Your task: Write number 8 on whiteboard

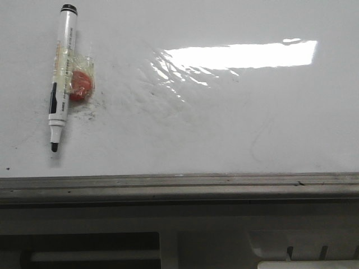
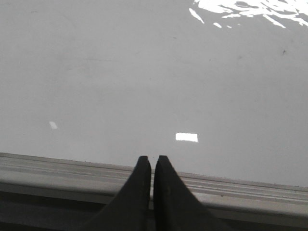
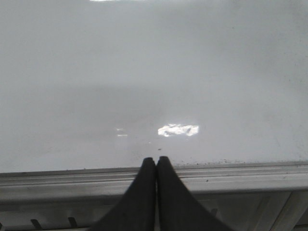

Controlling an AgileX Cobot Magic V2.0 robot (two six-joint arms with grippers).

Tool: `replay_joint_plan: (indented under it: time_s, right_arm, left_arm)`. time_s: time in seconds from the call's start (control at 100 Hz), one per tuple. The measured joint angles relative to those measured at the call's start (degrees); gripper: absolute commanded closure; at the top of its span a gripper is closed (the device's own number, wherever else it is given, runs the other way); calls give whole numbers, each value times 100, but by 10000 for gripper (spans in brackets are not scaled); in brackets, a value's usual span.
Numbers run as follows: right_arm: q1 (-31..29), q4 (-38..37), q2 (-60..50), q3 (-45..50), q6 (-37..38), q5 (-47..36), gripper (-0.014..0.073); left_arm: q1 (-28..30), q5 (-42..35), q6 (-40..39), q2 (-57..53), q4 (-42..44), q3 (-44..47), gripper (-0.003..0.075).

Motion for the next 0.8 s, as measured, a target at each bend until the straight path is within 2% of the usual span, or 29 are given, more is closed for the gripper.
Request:
replay_joint_plan:
  time_s: [0.8]
  right_arm:
    - [0, 0, 0, 0, -14, 0, 657]
  left_arm:
    - [0, 0, 0, 0, 210, 0, 741]
